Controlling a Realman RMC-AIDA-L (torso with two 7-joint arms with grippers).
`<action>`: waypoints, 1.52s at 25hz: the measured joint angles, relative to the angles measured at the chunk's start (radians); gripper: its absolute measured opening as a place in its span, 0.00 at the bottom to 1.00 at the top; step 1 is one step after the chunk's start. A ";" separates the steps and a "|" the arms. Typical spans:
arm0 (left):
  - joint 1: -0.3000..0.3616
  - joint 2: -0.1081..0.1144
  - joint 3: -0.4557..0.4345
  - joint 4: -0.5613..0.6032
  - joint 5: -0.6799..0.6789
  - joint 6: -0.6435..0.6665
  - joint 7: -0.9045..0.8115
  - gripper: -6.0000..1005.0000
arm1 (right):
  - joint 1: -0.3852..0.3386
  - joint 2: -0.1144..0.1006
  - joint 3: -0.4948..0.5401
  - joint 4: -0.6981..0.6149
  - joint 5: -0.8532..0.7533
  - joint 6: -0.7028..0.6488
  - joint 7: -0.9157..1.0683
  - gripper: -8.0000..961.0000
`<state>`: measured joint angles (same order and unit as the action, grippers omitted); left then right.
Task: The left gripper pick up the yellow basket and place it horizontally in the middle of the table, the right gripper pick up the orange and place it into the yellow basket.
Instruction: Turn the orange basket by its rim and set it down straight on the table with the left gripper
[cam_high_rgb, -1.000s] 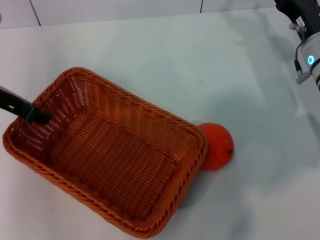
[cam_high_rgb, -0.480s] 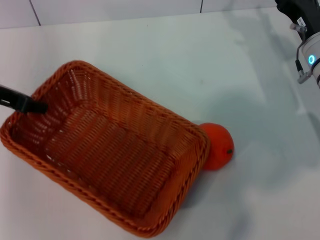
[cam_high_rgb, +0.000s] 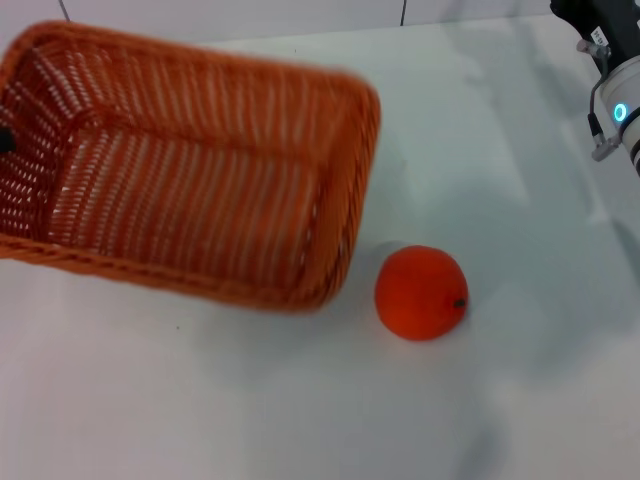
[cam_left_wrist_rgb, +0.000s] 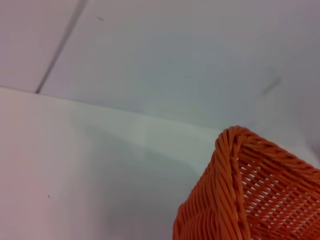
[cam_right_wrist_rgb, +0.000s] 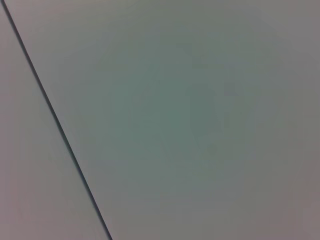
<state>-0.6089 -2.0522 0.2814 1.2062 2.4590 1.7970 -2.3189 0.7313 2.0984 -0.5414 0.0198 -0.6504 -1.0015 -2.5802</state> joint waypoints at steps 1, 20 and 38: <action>0.024 -0.006 -0.010 -0.012 -0.034 -0.018 -0.017 0.21 | 0.002 0.000 0.000 0.000 0.000 0.000 0.000 0.97; 0.207 -0.114 0.009 -0.344 -0.384 -0.276 0.070 0.25 | 0.000 0.002 0.001 0.009 0.000 -0.001 0.002 0.96; 0.217 -0.115 0.037 -0.418 -0.389 -0.310 0.086 0.29 | -0.003 0.002 0.003 0.011 0.000 0.007 0.009 0.95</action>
<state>-0.3917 -2.1668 0.3182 0.7879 2.0696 1.4866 -2.2325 0.7285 2.1000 -0.5384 0.0307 -0.6504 -0.9943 -2.5709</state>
